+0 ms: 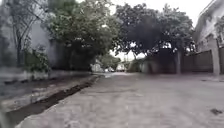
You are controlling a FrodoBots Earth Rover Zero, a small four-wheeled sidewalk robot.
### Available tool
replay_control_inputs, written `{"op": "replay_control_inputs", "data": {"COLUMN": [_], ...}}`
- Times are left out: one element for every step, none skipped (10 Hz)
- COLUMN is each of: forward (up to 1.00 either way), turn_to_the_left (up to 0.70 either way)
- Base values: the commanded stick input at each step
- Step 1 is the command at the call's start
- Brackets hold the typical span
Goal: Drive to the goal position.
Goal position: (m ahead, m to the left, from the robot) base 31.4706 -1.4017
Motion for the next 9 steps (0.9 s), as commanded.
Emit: {"op": "replay_control_inputs", "data": {"forward": [1.0,1.0,1.0,1.0,1.0,1.0,1.0,1.0,1.0], "turn_to_the_left": [-0.4,-0.4,-0.39,-0.03,0.0,0.0,0.0,0.0,0.0]}}
